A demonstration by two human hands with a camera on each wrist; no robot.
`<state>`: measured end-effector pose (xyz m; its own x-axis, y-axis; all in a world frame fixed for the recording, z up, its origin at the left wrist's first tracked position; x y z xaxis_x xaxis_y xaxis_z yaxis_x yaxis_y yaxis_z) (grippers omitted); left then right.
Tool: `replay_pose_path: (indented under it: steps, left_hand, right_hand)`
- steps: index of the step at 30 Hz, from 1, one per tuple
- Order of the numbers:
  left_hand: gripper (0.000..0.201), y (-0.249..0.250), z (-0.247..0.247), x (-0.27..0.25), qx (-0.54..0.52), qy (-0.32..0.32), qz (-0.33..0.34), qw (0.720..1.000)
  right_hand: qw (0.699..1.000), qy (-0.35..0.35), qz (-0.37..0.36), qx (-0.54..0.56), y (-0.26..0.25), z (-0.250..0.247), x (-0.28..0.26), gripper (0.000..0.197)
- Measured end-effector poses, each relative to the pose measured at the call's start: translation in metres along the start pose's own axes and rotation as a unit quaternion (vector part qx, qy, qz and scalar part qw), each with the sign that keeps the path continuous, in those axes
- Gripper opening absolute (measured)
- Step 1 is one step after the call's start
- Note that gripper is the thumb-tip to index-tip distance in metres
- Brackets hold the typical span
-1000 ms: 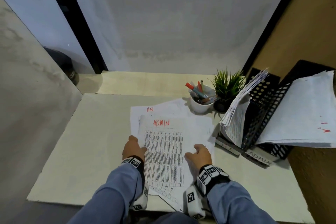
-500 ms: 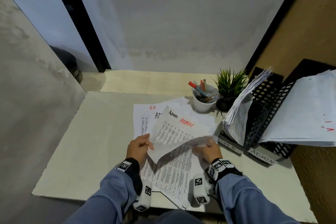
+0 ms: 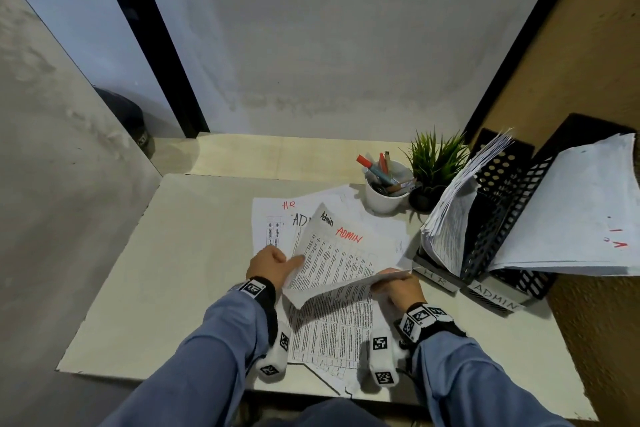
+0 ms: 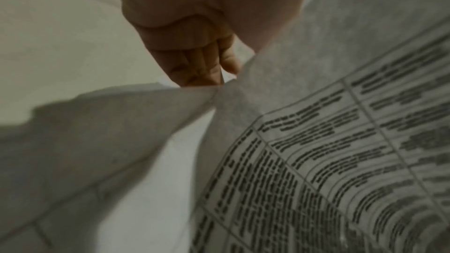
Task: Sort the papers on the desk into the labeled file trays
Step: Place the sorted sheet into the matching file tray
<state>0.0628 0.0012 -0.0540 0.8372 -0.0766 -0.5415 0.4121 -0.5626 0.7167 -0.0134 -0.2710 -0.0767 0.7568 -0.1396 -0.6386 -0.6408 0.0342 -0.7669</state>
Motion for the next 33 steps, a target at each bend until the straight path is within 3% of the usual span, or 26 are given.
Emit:
replay_pose_path:
  steps: [2,4,6,9,11,14,17,20,22,24,29,33]
  left_hand:
    - [0.029,0.003,0.009,0.005,0.048,-0.057,0.013,0.997]
    - [0.021,0.006,0.017,0.006,0.054,-0.082,0.036,0.994]
    - [0.016,0.003,0.017,0.0,-0.037,-0.054,0.037,0.997]
    - [0.048,-0.007,0.021,-0.008,-0.206,-0.056,0.024,0.977]
    - [0.056,-0.011,0.021,-0.011,-0.251,-0.072,0.016,0.965]
    - [0.049,-0.01,0.025,-0.017,-0.274,-0.123,-0.001,0.954]
    - [0.046,-0.013,0.022,-0.018,-0.252,-0.11,-0.005,0.961]
    - [0.047,-0.021,0.003,-0.01,-0.2,0.004,0.003,0.98]
    - [0.035,-0.021,-0.011,-0.01,-0.079,0.073,-0.013,0.994]
    - [0.023,-0.019,-0.014,-0.007,0.01,0.066,-0.032,0.997]
    - [0.059,-0.02,-0.005,0.0,0.06,-0.017,-0.11,0.992]
    - [0.057,-0.017,0.0,0.001,0.094,-0.041,-0.116,0.988]
  right_hand:
    - [1.0,0.005,-0.021,0.021,0.0,0.003,-0.003,0.04]
    - [0.999,0.017,-0.01,0.045,0.002,0.001,-0.003,0.035]
    - [0.996,0.039,0.039,0.066,0.007,-0.003,-0.007,0.023]
    - [0.993,0.053,0.074,0.076,0.013,-0.012,-0.007,0.012]
    - [0.994,0.062,0.076,0.044,0.012,-0.02,-0.005,0.013]
    - [0.995,0.074,0.064,-0.002,0.004,-0.023,-0.005,0.006]
    - [0.997,0.055,-0.007,0.06,-0.009,-0.012,-0.006,0.018]
    - [0.999,0.027,-0.008,0.026,-0.01,-0.006,-0.003,0.023]
    - [0.999,0.027,0.019,0.013,-0.005,-0.005,-0.005,0.021]
    - [1.0,0.007,0.018,0.006,-0.002,-0.003,-0.003,0.027]
    - [0.999,-0.005,-0.036,0.034,-0.01,0.008,-0.01,0.04]
    - [1.0,0.006,-0.013,0.018,-0.005,0.0,-0.005,0.038]
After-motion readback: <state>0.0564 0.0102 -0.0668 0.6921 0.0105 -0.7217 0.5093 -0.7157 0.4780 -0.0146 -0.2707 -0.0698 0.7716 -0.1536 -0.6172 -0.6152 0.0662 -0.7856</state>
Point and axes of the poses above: each hand's wrist, its own x-axis towards the middle knuckle, its own z-axis out of the palm, y = z × x, the point moved 7 cm from there along x, towards the middle knuckle, and after that the axes turned 12 degrees about -y, right-handed, at the moved point
